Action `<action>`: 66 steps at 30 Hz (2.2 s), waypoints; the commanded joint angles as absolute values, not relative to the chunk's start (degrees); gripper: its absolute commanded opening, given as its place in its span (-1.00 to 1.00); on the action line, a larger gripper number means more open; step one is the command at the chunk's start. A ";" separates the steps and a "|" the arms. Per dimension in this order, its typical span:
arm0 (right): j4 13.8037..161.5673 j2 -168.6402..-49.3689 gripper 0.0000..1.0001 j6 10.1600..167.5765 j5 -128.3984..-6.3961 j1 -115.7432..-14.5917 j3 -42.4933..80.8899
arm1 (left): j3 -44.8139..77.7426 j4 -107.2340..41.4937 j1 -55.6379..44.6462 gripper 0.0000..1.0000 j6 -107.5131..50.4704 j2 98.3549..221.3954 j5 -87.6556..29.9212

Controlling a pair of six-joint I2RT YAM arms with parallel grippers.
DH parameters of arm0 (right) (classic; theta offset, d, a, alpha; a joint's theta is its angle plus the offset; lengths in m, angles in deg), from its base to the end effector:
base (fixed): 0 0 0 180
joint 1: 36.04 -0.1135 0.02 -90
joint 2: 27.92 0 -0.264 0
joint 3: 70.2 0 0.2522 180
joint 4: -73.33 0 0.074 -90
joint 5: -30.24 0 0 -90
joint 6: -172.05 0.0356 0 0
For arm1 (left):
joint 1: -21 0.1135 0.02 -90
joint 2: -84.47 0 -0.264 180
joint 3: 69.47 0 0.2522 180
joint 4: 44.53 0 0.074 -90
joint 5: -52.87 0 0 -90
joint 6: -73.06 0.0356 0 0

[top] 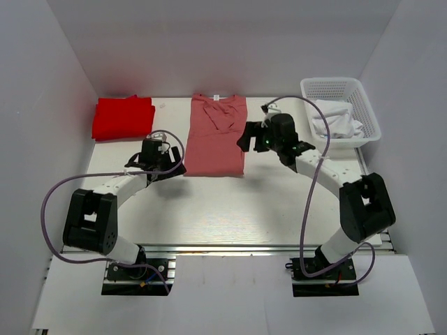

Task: Fold and stack the t-shirts
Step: Fold the folded rectangular tshirt in 1/3 of the way, then grab one side of the 2/3 rectangular tshirt with both arms, then fold the long partially folded tshirt into a neat square

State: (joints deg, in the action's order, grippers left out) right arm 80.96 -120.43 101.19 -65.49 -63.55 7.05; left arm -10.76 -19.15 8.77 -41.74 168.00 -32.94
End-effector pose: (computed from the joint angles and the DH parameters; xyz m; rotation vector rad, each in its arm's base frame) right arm 0.3316 0.1767 0.2683 -0.2144 2.0110 0.6237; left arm 0.2821 -0.0638 0.1858 -0.2388 2.4686 -0.3711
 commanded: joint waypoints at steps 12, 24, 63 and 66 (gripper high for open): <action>80.67 -132.93 0.81 104.73 -80.06 -63.46 3.33 | -10.53 -30.23 7.91 0.16 -39.27 177.71 -26.24; 74.70 -137.26 -0.27 107.45 -81.38 -63.37 1.40 | -12.11 -36.74 7.91 -0.84 -40.32 182.20 -20.52; 90.52 -94.27 -1.00 103.94 -79.72 -63.64 -6.10 | -20.38 -26.54 6.85 -1.00 -47.35 130.16 -21.30; 89.81 -97.09 -1.00 104.03 -76.73 -63.38 -2.83 | -16.25 -28.30 7.38 -1.00 -46.21 137.80 -22.45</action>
